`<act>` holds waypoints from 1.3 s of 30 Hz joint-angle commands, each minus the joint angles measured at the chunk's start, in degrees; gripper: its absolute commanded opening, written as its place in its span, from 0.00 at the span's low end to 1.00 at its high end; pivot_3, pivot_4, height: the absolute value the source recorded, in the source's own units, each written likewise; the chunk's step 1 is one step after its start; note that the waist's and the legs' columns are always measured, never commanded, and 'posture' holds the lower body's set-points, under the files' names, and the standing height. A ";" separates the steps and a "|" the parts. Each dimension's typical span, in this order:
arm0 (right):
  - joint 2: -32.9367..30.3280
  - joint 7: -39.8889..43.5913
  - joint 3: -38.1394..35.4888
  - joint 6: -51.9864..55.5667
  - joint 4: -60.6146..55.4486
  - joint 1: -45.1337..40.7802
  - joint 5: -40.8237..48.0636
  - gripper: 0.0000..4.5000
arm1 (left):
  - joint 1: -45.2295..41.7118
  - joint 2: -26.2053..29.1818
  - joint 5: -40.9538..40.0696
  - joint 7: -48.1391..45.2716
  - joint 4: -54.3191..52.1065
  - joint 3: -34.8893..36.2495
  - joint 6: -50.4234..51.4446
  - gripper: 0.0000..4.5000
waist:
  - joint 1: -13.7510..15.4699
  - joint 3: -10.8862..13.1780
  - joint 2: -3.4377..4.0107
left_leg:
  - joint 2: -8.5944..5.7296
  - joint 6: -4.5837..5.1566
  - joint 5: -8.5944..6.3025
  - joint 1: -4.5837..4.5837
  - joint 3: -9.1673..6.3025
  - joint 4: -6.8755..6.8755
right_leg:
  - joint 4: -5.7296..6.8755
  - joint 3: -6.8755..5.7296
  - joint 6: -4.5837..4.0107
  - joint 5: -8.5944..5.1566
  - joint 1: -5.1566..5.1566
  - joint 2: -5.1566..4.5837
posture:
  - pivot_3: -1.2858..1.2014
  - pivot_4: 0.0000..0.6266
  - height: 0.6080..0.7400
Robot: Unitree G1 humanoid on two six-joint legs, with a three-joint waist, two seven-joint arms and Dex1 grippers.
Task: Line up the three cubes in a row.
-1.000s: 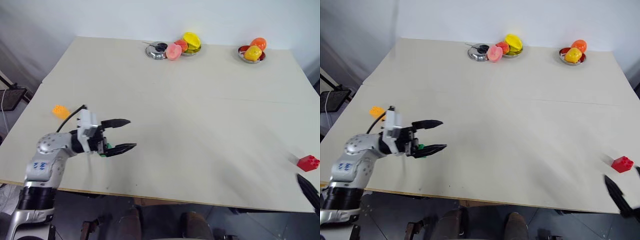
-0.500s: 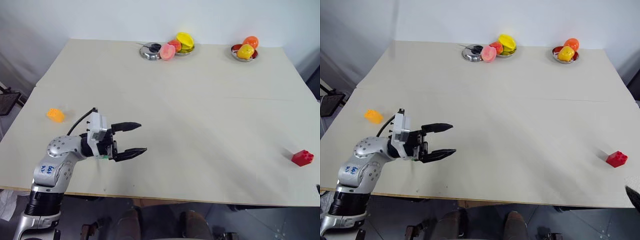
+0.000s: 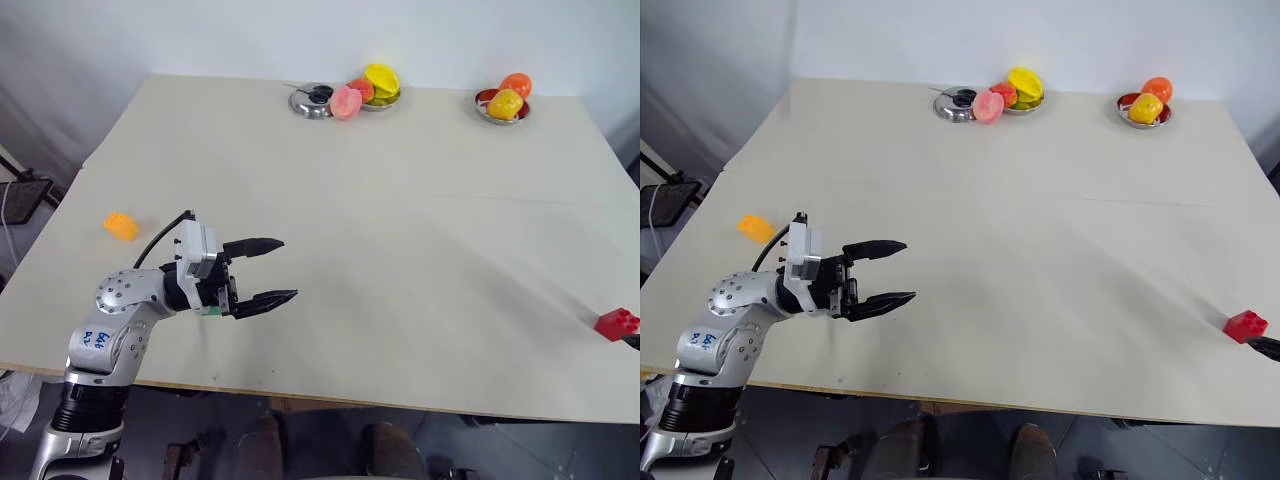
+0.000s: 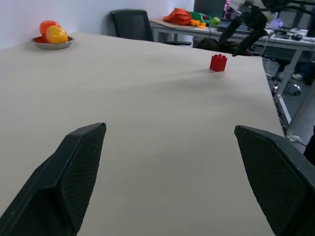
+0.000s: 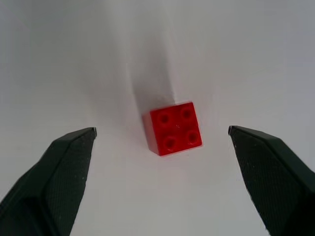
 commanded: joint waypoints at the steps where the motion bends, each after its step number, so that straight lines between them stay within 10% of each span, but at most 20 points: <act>1: -1.50 3.87 5.48 -2.93 6.24 -7.02 -3.63 1.00 | 0.36 0.99 -0.94 -0.16 -2.36 1.67 0.03 0.98 | -0.22 0.00 0.00 | 0.01 -0.01 0.00 0.01 0.00 0.01 | 0.03 0.00 0.00 0.00 0.00 0.00 | 0.52 0.24 1.00; 10: 1.96 5.89 17.80 -8.06 19.30 -26.38 -12.10 1.00 | 0.61 1.17 -1.26 -4.47 -1.75 1.15 -2.23 0.98 | -0.97 0.01 0.03 | 0.01 -0.02 0.00 -0.02 0.02 0.14 | 0.05 0.04 0.01 0.01 0.00 0.00 | 0.52 0.24 1.00; 20: 2.96 7.82 23.60 -11.57 26.78 -34.11 -17.70 0.33 | -0.55 0.26 -0.29 -10.04 1.07 -0.95 -5.64 1.00 | -0.97 0.01 0.05 | 0.01 -0.02 -0.01 -0.02 0.04 0.18 | 0.10 0.06 0.01 0.01 -0.01 0.00 | 0.52 0.24 1.00; 29: 7.08 18.83 23.76 -17.09 17.81 -38.58 -13.53 0.33 | 1.71 -0.73 0.82 -8.73 1.18 -0.69 -7.74 1.00 | -1.49 0.02 0.06 | 0.01 -0.04 -0.01 0.00 0.05 0.18 | 0.13 0.09 0.01 0.01 -0.01 0.01 | 0.52 0.24 1.00; 39: 17.17 19.56 34.26 2.89 -12.94 -45.53 -11.72 0.33 | 2.00 -1.87 1.88 -6.51 3.29 -0.75 -8.96 1.00 | -0.78 0.07 0.13 | 0.06 -0.02 -0.10 -0.10 0.01 0.43 | 0.29 0.12 0.01 0.01 -0.09 0.02 | 0.52 0.24 1.00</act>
